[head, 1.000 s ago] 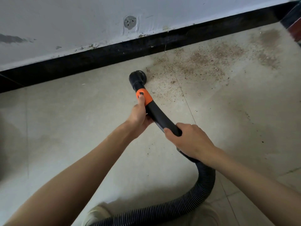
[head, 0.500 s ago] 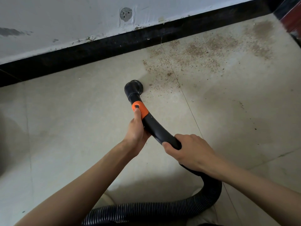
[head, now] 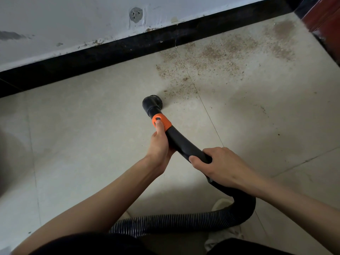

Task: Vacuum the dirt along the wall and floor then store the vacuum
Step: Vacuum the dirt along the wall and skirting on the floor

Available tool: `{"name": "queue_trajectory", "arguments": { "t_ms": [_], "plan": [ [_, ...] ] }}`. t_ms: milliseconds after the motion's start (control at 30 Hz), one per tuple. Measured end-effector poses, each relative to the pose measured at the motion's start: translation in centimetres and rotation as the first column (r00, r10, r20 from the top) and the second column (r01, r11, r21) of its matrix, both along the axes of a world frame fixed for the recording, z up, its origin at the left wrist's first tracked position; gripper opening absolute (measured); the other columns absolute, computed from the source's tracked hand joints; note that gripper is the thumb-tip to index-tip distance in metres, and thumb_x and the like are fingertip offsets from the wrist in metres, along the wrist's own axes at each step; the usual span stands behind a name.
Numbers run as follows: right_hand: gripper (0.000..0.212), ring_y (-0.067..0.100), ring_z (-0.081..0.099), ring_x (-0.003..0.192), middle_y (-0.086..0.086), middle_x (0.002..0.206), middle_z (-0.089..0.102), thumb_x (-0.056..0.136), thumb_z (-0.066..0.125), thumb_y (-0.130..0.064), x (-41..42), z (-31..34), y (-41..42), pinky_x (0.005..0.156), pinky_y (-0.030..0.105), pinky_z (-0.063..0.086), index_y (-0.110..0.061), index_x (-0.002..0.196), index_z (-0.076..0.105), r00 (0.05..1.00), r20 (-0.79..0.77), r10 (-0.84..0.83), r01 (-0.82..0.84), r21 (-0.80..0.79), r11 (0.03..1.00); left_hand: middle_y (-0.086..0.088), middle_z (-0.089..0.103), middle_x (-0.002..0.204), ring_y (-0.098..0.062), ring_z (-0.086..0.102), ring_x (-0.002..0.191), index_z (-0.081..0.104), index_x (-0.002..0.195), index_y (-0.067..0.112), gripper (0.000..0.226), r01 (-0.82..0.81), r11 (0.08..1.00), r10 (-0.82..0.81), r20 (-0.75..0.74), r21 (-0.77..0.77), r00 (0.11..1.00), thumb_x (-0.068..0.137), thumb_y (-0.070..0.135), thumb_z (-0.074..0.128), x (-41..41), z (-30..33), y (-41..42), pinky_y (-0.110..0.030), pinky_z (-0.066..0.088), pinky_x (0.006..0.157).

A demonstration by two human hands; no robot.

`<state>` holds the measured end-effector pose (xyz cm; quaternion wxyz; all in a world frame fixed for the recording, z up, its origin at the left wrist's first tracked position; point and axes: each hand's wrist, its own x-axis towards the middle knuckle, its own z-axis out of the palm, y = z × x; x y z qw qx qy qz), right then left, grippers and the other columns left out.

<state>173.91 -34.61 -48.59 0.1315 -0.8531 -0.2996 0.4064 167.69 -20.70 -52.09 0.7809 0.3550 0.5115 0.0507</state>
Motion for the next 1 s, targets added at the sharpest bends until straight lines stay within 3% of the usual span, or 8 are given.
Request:
{"name": "queue_trajectory", "arguments": {
  "t_ms": [367, 533, 767, 867, 933, 1000],
  "plan": [
    [0.046, 0.021, 0.066, 0.063, 0.003, 0.065, 0.066, 0.089, 0.043, -0.059, 0.2, 0.0, -1.3, 0.062, 0.034, 0.052, -0.019, 0.068, 0.05, 0.994, 0.045, -0.1, 0.101, -0.014, 0.995, -0.009, 0.057, 0.094, -0.019, 0.06, 0.087, 0.045, 0.115, 0.003, 0.053, 0.126, 0.991, -0.124, 0.048, -0.037, 0.991, 0.099, 0.049, 0.026, 2.0, -0.5, -0.7, -0.034, 0.052, 0.077],
    [0.047, 0.024, 0.064, 0.068, 0.005, 0.072, 0.067, 0.091, 0.042, -0.058, 2.2, -1.5, 1.5, 0.06, 0.033, 0.047, -0.015, 0.077, 0.055, 0.992, 0.108, -0.072, 0.072, 0.005, 0.997, -0.007, 0.057, 0.09, -0.016, 0.057, 0.082, 0.043, 0.11, 0.005, 0.049, 0.076, 0.996, -0.075, 0.019, -0.044, 0.997, 0.1, 0.048, 0.023, 4.3, -1.0, 1.8, -0.029, 0.05, 0.067],
    [0.048, 0.025, 0.063, 0.07, 0.004, 0.07, 0.066, 0.09, 0.044, -0.058, 5.9, -2.9, 6.0, 0.061, 0.034, 0.046, -0.015, 0.069, 0.049, 0.989, 0.131, -0.07, 0.062, 0.068, 0.996, -0.007, 0.057, 0.092, -0.02, 0.057, 0.092, 0.043, 0.114, 0.005, 0.051, 0.021, 0.997, -0.018, 0.041, -0.079, 0.999, 0.099, 0.051, 0.026, 7.9, -1.9, 6.5, -0.036, 0.047, 0.084],
    [0.047, 0.024, 0.06, 0.067, 0.003, 0.069, 0.063, 0.09, 0.045, -0.058, 7.4, -3.3, 7.9, 0.056, 0.032, 0.042, -0.016, 0.068, 0.047, 0.985, 0.155, -0.074, 0.061, 0.092, 0.994, -0.008, 0.056, 0.092, -0.018, 0.057, 0.086, 0.043, 0.113, 0.005, 0.05, 0.007, 0.996, -0.003, 0.057, -0.086, 0.998, 0.1, 0.051, 0.026, 9.7, -2.0, 8.2, -0.036, 0.046, 0.085],
    [0.047, 0.024, 0.062, 0.068, 0.004, 0.07, 0.065, 0.091, 0.044, -0.058, 8.4, -3.7, 8.9, 0.059, 0.033, 0.046, -0.016, 0.069, 0.049, 0.984, 0.163, -0.072, 0.056, 0.101, 0.993, -0.009, 0.057, 0.096, -0.019, 0.057, 0.088, 0.044, 0.118, 0.005, 0.052, 0.004, 0.996, 0.002, 0.068, -0.084, 0.998, 0.1, 0.05, 0.026, 10.8, -2.0, 9.2, -0.036, 0.046, 0.086],
    [0.047, 0.025, 0.064, 0.07, 0.004, 0.07, 0.067, 0.091, 0.044, -0.058, 9.3, -4.1, 9.8, 0.065, 0.036, 0.051, -0.016, 0.07, 0.051, 0.984, 0.161, -0.074, 0.055, 0.117, 0.992, -0.011, 0.057, 0.112, -0.021, 0.057, 0.104, 0.042, 0.127, 0.003, 0.056, 0.001, 0.997, 0.004, 0.069, -0.074, 0.998, 0.1, 0.049, 0.026, 11.9, -2.1, 10.1, -0.035, 0.046, 0.086]
  ]
}}
